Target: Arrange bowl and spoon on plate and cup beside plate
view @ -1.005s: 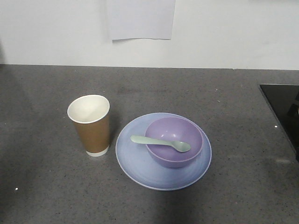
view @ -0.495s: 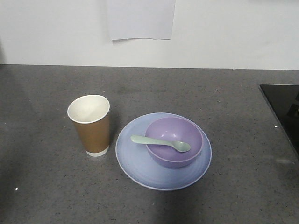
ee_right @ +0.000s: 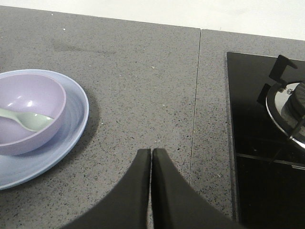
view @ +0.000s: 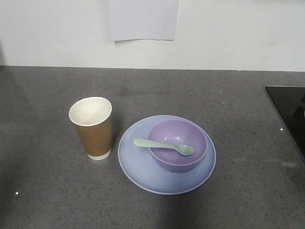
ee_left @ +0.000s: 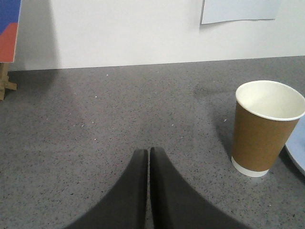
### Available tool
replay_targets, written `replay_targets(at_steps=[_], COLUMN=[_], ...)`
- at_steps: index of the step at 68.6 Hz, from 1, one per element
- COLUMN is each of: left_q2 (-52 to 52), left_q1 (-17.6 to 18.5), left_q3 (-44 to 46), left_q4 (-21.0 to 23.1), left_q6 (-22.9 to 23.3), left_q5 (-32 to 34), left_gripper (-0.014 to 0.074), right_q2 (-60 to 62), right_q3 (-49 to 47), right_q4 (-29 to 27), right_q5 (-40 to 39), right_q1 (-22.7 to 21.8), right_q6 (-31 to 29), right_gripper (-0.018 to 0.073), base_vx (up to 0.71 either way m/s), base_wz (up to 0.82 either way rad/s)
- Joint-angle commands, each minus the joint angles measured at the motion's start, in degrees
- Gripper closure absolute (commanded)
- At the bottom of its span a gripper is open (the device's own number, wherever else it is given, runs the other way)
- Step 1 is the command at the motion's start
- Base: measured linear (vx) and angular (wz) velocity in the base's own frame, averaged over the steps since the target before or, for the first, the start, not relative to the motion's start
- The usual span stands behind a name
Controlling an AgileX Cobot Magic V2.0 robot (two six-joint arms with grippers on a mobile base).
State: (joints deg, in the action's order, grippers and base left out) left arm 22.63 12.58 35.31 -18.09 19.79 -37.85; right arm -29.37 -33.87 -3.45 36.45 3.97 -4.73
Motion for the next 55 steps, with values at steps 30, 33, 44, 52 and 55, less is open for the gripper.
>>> replay_targets(at_steps=[30,33,44,52,55], left_q2=[0.4,0.4,0.4,0.4,0.4], left_q1=[0.2,0.2,0.2,0.2,0.2], left_q3=[1.3,1.3,1.3,1.3,1.3], left_q4=[-0.6,-0.6,-0.6,-0.7,-0.8], left_q6=[0.6,0.6,0.6,0.6,0.6], left_q5=[4.2,4.2,4.2,4.6,5.7], left_gripper=[0.0603,0.0603,0.0603,0.0603,0.0603], right_q2=[-0.3,-0.3,-0.3,-0.3,-0.3], right_q3=[-1.6,-1.6,-1.6,-1.6,-1.6], right_q4=[0.0,0.0,0.0,0.0,0.0], right_q5=[-4.0,-4.0,-3.9,-3.9,-3.9], right_q1=[-0.4,-0.4,-0.4,-0.4,-0.4], right_q6=[-0.4,-0.4,-0.4,-0.4,-0.4], right_gripper=[0.057,0.057,0.057,0.057,0.057], base_vx=[0.0,0.0,0.0,0.0,0.0], base_wz=[0.0,0.0,0.0,0.0,0.0])
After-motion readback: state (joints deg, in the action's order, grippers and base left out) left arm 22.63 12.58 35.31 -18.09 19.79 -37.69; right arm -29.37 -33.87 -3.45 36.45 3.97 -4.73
